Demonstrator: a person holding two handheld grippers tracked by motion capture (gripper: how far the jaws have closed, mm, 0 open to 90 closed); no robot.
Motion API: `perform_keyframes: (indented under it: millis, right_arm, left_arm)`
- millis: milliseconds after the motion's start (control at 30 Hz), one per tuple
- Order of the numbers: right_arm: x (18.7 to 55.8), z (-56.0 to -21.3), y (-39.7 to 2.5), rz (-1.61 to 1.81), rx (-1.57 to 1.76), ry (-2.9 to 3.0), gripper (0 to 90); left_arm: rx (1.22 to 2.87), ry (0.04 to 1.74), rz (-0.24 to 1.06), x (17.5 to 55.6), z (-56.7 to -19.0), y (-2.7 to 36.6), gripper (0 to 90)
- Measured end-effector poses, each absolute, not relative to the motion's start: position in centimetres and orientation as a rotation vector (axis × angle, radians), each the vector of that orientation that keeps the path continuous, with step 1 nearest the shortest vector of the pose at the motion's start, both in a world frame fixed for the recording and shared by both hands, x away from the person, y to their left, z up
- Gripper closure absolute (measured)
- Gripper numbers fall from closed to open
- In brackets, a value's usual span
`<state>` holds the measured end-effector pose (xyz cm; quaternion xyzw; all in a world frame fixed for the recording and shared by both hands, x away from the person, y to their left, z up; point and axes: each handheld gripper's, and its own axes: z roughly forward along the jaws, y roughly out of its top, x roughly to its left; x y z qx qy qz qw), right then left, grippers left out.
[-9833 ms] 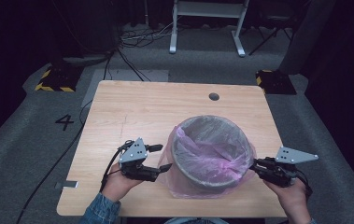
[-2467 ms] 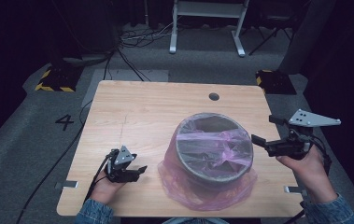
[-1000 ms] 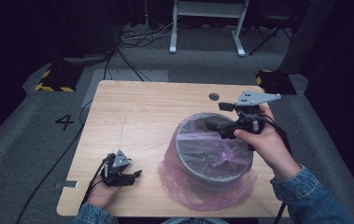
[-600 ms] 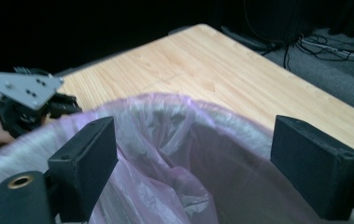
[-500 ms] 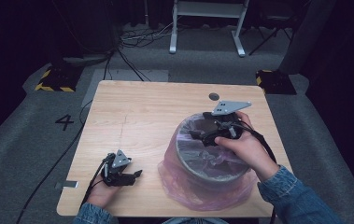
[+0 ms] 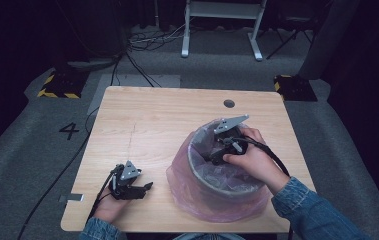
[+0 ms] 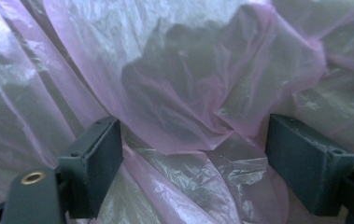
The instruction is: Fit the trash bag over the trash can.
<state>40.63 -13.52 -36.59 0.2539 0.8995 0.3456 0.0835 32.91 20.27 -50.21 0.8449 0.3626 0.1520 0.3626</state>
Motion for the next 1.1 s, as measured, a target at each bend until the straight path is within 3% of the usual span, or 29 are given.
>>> perform_keyframes:
  millis: [1100]
  right_arm:
    - [41.2, -40.4, -11.8, 0.607, 0.797, 2.909, 18.3]
  left_arm:
    - [2.171, 0.925, 0.392, 32.8, -50.3, 20.2, 32.7]
